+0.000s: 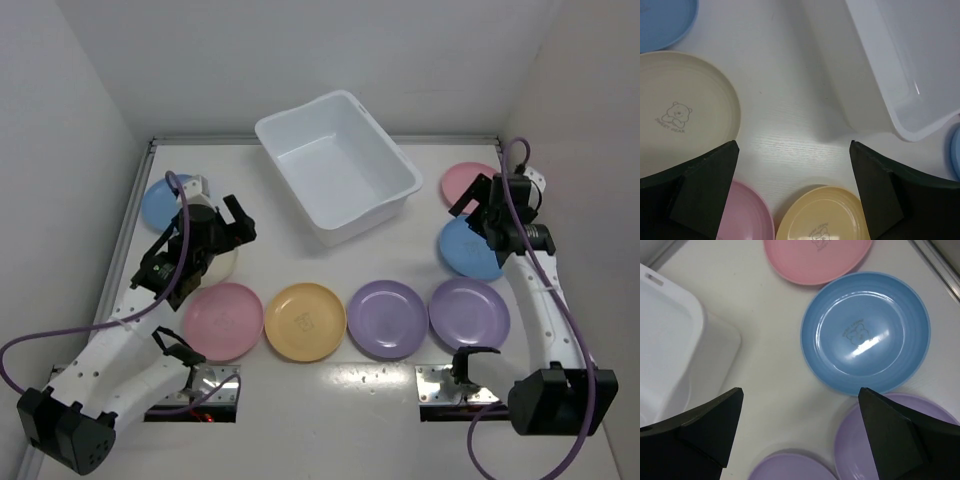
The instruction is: Place the plates into the plastic bin on the countertop
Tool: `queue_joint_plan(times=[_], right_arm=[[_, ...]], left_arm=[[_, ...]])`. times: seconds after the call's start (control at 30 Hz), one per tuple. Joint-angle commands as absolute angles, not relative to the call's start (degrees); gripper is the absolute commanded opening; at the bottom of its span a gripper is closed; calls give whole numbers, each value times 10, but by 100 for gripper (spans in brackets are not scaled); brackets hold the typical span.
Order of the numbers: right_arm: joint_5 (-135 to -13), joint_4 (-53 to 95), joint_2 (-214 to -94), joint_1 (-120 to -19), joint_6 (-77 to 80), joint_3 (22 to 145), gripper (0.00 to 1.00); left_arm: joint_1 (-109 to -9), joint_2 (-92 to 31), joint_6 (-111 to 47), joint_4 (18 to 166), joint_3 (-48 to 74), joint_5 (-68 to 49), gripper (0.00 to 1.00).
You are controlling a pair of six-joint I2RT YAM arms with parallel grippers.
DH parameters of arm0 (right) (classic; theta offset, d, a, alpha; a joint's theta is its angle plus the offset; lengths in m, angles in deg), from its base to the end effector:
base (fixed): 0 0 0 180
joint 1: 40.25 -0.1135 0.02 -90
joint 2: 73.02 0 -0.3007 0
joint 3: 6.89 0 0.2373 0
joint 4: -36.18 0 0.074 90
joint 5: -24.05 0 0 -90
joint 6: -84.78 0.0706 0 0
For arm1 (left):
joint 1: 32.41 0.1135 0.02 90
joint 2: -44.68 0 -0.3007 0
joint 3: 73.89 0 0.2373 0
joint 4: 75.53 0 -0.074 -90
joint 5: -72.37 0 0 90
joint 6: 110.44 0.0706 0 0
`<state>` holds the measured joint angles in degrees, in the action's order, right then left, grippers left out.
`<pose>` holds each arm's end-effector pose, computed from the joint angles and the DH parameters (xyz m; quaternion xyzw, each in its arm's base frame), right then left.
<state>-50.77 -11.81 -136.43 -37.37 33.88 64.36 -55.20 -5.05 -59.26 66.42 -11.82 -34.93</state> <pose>0.2279 -0.0300 0.3231 0.3740 0.8193 0.0160 0.4343 0.1786 -0.0522 0.3323 -0.1960 0.8177 -0.1600 0.5170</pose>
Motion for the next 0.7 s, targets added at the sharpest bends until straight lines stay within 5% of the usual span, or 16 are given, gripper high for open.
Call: queue_joint_plan(times=[0.0,0.27,0.47,0.67], right_arm=[[-507,-69,-1341,-373,349,620,100],[-342,-133,-1471,-366,388,731,100],[-505,-28,-1564,-346,254,784,100],[-495,-47,-1723,-291,225,893,100]], left_arm=[[-551,-48,-612,636,-111,-361,100],[-557,-70,-612,636,-111,-383,100],[-557,-117,-612,636,-84,-413,100],[-557,-162,-606,636,-47,-440,100]])
